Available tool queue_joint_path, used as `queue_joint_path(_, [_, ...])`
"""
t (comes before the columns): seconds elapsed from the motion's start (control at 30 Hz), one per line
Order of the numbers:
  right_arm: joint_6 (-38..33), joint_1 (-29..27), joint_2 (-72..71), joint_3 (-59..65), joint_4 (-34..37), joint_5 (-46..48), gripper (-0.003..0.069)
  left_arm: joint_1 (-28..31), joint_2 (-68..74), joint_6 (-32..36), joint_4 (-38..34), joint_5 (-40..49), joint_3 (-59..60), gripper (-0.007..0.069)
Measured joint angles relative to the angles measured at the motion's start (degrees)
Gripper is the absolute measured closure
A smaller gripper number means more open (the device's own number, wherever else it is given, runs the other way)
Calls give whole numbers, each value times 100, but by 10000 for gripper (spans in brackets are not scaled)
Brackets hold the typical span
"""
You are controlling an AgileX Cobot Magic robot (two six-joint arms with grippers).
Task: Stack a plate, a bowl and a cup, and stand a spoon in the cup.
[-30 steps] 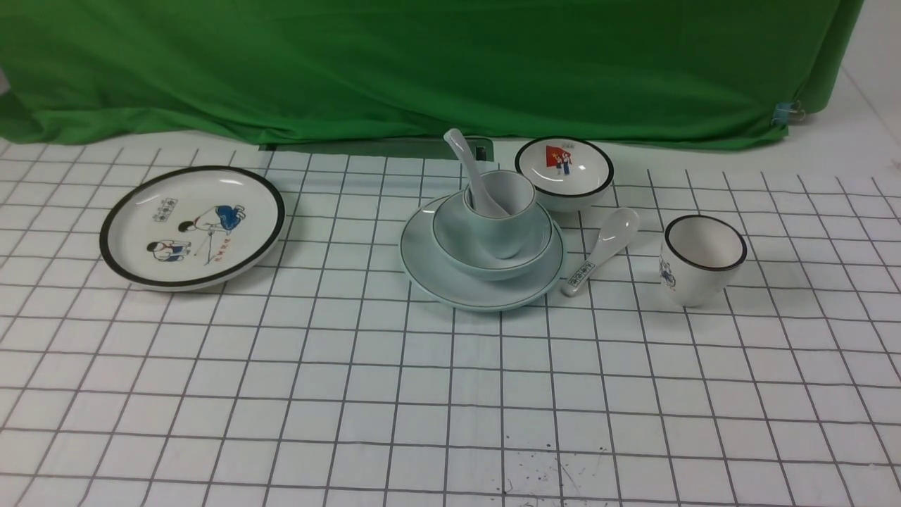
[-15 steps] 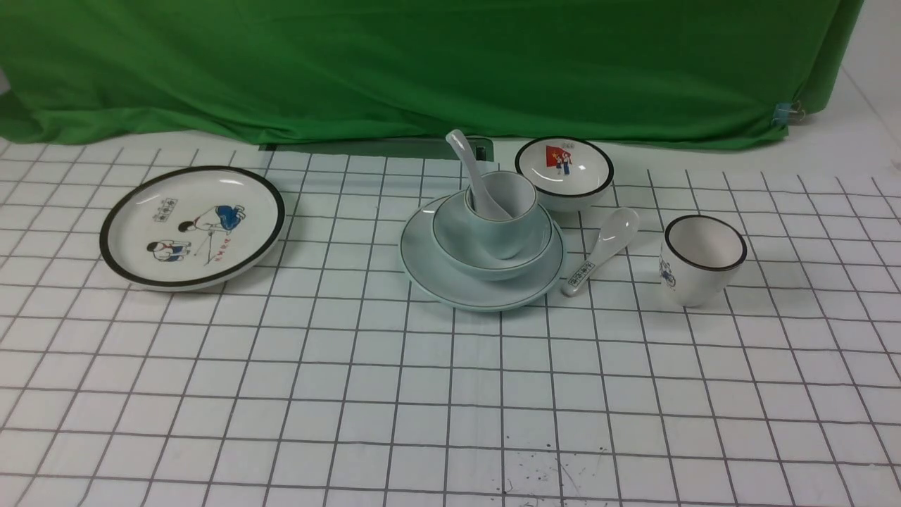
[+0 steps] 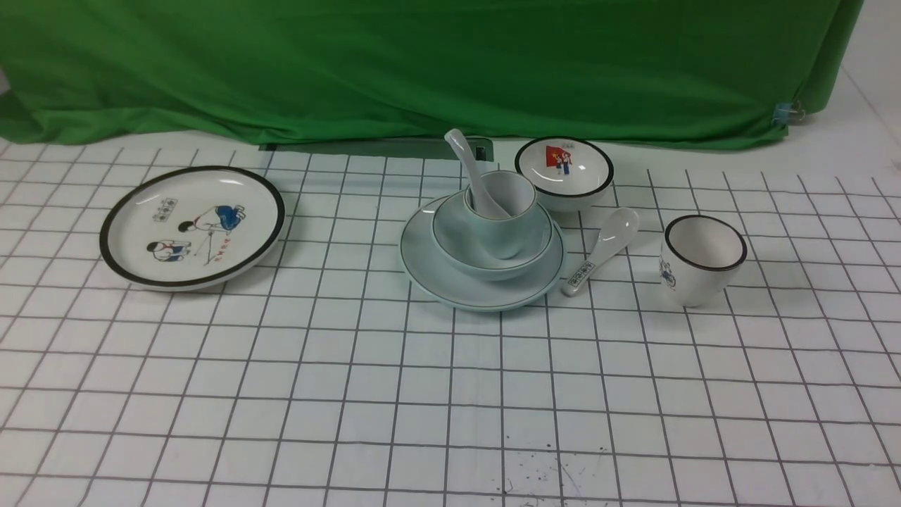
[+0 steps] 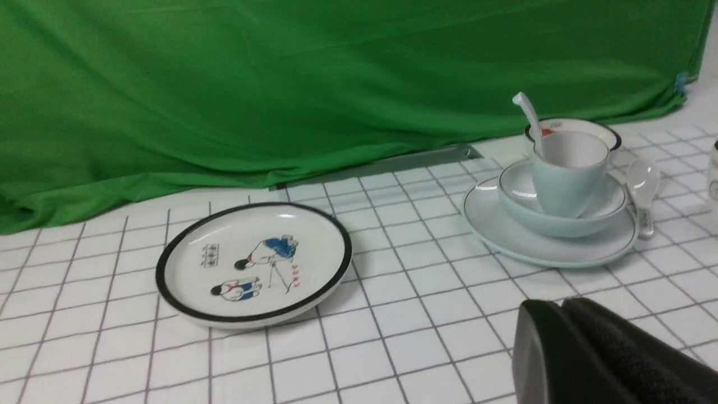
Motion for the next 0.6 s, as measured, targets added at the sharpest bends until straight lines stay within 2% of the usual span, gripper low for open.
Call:
queue_joint_path(0.13, [0, 0, 0, 0, 0, 7, 544, 244, -5, 32, -128, -1238, 695, 656])
queue_joint_path(0.17, [0, 0, 0, 0, 0, 7, 542, 368, -11, 114, -281, -1471, 867, 656])
queue_joint_path(0.23, [0, 0, 0, 0, 0, 7, 539, 892, -11, 596, -1059, -1924, 1287, 656])
queue_joint_path(0.27, [0, 0, 0, 0, 0, 7, 538, 892, -11, 596, -1130, -1924, 1287, 656])
queue_joint_path(0.3, [0, 0, 0, 0, 0, 7, 536, 1415, -16, 1082, -1657, -1952, 1481, 656])
queue_joint_path(0.33, [0, 0, 0, 0, 0, 7, 536, 1415, -16, 1082, -1698, -1952, 1481, 656])
queue_joint_path(0.37, [0, 0, 0, 0, 0, 7, 536, 1763, -23, 1363, -1905, -1894, 1554, 656])
queue_joint_path(0.43, [0, 0, 0, 0, 0, 7, 536, 2105, -23, 1486, -2021, -1790, 1595, 656])
queue_joint_path(0.5, [0, 0, 0, 0, 0, 7, 535, 2401, -27, 1516, -2102, -1747, 1691, 656])
queue_joint_path(0.6, [0, 0, 0, 0, 0, 7, 535, 2476, -47, 1251, -2066, -1682, 1878, 656])
